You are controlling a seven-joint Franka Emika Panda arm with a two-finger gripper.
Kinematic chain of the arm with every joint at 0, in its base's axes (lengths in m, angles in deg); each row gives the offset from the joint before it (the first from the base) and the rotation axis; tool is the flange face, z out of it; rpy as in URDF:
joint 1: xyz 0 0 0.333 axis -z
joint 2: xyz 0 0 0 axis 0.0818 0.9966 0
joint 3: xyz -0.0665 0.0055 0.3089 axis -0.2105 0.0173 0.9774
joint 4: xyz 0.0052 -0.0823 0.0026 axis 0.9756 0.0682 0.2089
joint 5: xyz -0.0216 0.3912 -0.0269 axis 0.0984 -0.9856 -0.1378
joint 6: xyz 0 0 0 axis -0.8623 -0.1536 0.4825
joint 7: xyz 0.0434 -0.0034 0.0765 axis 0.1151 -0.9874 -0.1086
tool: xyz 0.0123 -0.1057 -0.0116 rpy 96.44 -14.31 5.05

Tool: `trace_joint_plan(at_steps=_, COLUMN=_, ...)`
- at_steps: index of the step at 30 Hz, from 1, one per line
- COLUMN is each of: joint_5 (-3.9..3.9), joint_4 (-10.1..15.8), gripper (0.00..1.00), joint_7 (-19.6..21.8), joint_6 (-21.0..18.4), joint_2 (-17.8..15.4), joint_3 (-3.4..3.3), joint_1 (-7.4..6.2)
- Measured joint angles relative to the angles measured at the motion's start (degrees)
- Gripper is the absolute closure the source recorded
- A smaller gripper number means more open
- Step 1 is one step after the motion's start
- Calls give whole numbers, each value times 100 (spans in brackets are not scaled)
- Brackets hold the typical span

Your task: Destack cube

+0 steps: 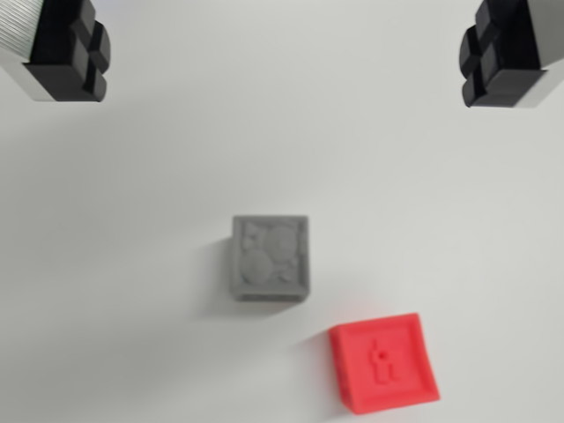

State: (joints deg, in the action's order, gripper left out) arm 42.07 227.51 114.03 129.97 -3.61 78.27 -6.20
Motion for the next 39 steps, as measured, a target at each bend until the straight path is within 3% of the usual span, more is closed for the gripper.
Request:
trace_joint_plan(at_steps=18, joint_5=10, joint_4=-382, gripper=0, joint_7=11, joint_6=-789, joint_2=-400, joint_3=7, joint_1=0)
trace_joint_plan(at_steps=39, joint_5=10, joint_4=-454, gripper=0, joint_7=12, joint_6=-907, joint_2=-434, joint_3=9, joint_1=0)
